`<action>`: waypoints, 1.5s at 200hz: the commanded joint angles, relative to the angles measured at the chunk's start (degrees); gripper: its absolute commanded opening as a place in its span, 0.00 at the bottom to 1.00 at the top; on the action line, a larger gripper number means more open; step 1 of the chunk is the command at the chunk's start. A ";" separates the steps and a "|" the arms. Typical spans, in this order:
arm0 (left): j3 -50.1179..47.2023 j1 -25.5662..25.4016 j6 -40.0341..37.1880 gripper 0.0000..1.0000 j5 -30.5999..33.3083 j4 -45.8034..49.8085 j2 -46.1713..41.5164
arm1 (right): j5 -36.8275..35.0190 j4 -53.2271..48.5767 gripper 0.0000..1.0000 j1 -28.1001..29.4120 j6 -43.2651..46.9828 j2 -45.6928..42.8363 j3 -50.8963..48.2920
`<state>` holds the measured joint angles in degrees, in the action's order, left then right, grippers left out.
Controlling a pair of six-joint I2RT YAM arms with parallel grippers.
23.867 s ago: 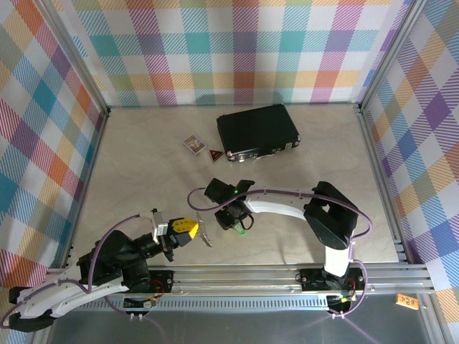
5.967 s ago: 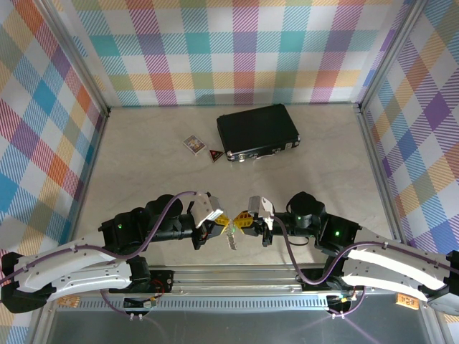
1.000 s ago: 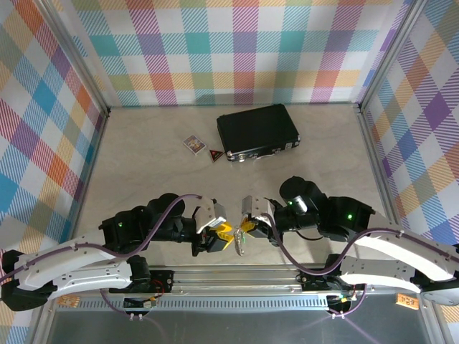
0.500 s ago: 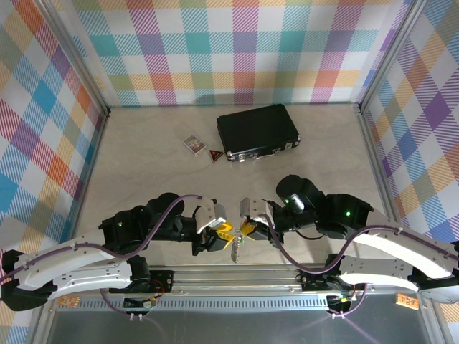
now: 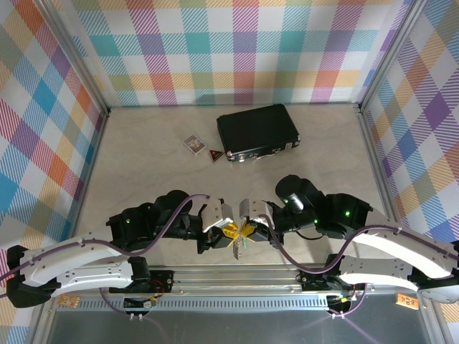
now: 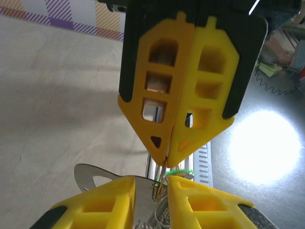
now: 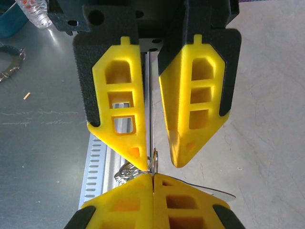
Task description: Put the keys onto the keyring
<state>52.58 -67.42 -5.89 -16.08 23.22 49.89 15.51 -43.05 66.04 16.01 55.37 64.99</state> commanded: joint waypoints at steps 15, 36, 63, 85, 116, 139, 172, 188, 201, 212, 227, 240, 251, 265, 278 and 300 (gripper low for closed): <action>2.09 -0.08 -1.20 0.17 -0.69 -1.63 0.02 | 2.19 0.14 0.00 0.40 1.66 0.23 1.45; 2.14 -0.02 -1.31 0.17 -0.70 -1.58 0.37 | 2.75 0.50 0.00 0.42 1.74 0.14 1.28; 1.61 -0.04 -1.82 0.17 0.11 -1.69 0.63 | 3.86 0.93 0.00 0.40 1.70 0.04 0.95; 1.31 -0.06 -2.19 0.17 0.91 -1.31 0.06 | 3.77 0.98 0.00 0.40 1.57 0.01 0.75; -0.05 -0.08 -2.36 0.27 2.62 -0.91 -2.45 | 3.74 0.79 0.00 0.40 1.63 -0.29 0.79; -0.89 -0.07 -1.86 0.30 3.07 -1.74 -3.73 | 3.74 0.84 0.00 0.40 1.61 -0.11 0.75; -1.15 -0.06 -1.76 0.31 1.77 -2.04 -3.23 | 3.83 0.90 0.00 0.40 1.61 -0.03 0.71; -0.85 -0.08 -1.82 0.32 0.79 -1.55 -2.57 | 3.83 1.01 0.00 0.43 1.56 -0.27 0.58; -0.89 -0.04 -1.84 0.33 0.91 -1.36 -2.39 | 3.83 1.06 0.00 0.40 1.50 -0.34 0.57; -1.04 -0.08 -1.85 0.33 0.96 -1.56 -2.47 | 3.83 1.08 0.00 0.50 1.49 -0.35 0.49; -1.03 -0.08 -1.84 0.33 0.99 -1.68 -2.38 | 3.92 1.17 0.00 0.49 1.48 -0.34 0.49; -1.07 -0.08 -1.88 0.33 1.06 -1.69 -2.13 | 4.00 1.18 0.00 0.50 1.48 -0.31 0.51; -1.12 -0.06 -2.10 0.32 1.13 -1.45 -1.83 | 4.05 1.20 0.00 0.50 1.52 -0.27 0.50; -0.97 -0.08 -2.31 0.30 1.13 -1.35 -1.42 | 4.18 1.18 0.00 0.53 1.48 -0.33 0.49; -0.98 -0.08 -2.38 0.29 0.96 -1.42 -1.12 | 4.18 1.30 0.00 0.49 1.48 -0.29 0.41; -0.87 -0.03 -2.51 0.28 0.61 -1.67 -0.81 | 4.27 1.37 0.00 0.50 1.44 -0.26 0.40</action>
<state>51.92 -67.42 -7.57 -15.20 22.33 48.62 17.58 -43.00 66.08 16.86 55.77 64.99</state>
